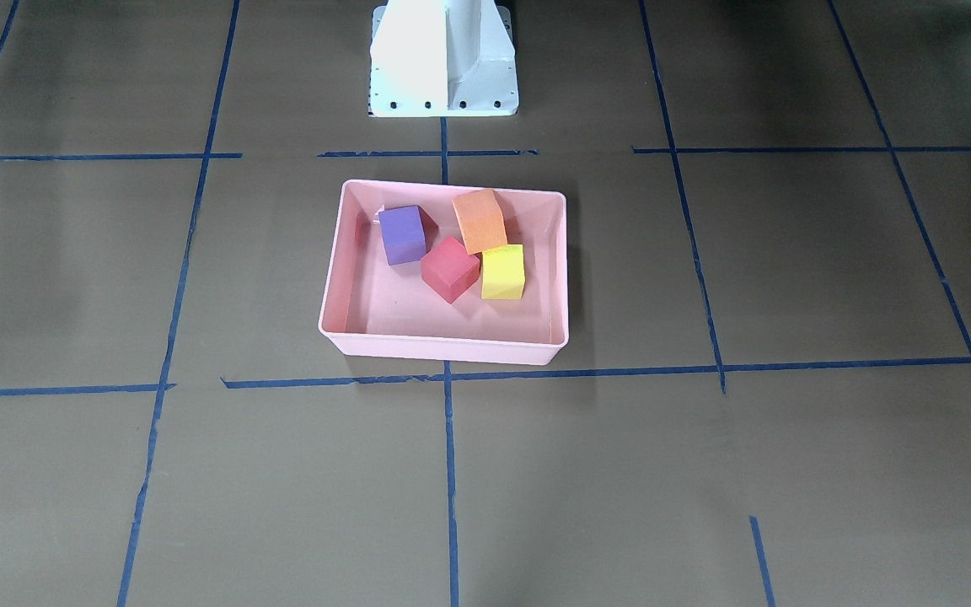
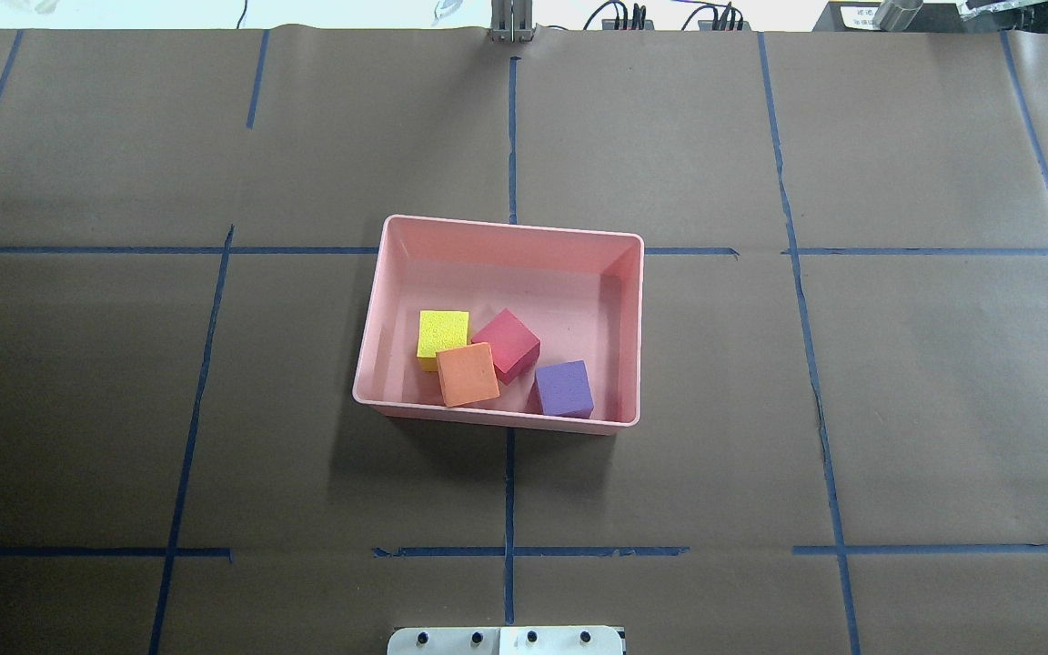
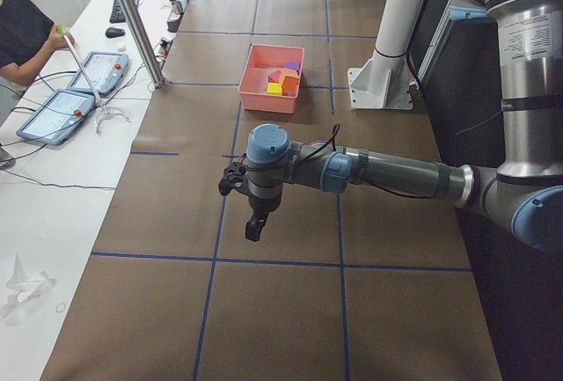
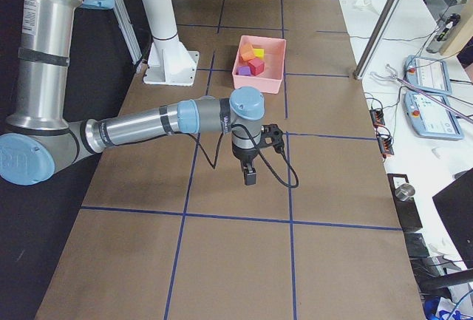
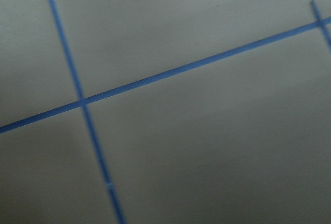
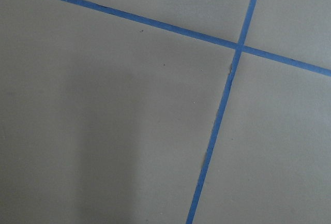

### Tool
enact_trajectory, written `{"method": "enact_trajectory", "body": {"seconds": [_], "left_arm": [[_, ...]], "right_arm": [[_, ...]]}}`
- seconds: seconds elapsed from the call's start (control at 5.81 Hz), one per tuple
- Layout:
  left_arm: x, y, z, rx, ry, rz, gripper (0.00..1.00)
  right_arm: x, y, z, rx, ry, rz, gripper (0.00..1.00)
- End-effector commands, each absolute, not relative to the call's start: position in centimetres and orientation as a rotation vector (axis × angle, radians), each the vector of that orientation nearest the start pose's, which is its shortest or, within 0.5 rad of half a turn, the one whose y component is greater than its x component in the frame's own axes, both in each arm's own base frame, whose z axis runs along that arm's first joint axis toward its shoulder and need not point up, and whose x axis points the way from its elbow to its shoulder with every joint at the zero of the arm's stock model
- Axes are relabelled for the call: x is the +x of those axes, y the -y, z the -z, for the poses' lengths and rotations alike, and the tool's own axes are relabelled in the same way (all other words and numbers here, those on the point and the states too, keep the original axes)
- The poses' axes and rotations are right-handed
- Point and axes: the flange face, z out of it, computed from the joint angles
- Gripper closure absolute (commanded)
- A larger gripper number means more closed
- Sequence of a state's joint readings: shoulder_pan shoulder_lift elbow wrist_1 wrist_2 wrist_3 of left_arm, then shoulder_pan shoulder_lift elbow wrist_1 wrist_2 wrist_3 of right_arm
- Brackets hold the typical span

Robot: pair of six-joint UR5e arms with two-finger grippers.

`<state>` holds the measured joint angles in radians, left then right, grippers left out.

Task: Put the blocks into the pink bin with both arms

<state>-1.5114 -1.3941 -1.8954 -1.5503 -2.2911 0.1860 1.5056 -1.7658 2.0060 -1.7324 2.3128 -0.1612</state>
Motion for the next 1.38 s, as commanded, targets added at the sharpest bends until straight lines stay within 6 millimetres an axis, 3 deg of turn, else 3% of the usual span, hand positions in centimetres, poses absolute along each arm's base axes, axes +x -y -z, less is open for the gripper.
{"method": "enact_trajectory", "body": {"seconds": [0.0,0.34,0.52,0.69,0.86,1.03,1.2], "left_arm": [[-4.5,41.5,-58.7,0.066,-0.816,-0.229,0.00],[-4.5,41.1,-58.5,0.075,-0.822,-0.230,0.00],[-4.6,40.6,-58.3,0.080,-0.817,-0.238,0.00],[-4.7,39.3,-57.9,0.082,-0.816,-0.237,0.00],[-4.7,39.2,-58.7,0.065,-0.811,-0.231,0.00],[-4.7,38.7,-59.3,0.055,-0.815,-0.223,0.00],[-4.8,39.1,-58.3,0.078,-0.813,-0.232,0.00]], "right_arm": [[4.9,39.9,-55.9,0.109,0.738,0.237,0.00],[4.5,40.3,-57.3,0.090,0.787,0.228,0.00],[4.5,40.6,-56.9,0.107,0.789,0.248,0.00],[4.6,39.7,-57.8,0.085,0.795,0.239,0.00],[5.7,37.2,-56.6,0.114,0.819,0.226,0.00],[6.1,36.4,-57.1,0.107,0.820,0.212,0.00],[6.0,37.6,-57.3,0.106,0.819,0.214,0.00]]}}
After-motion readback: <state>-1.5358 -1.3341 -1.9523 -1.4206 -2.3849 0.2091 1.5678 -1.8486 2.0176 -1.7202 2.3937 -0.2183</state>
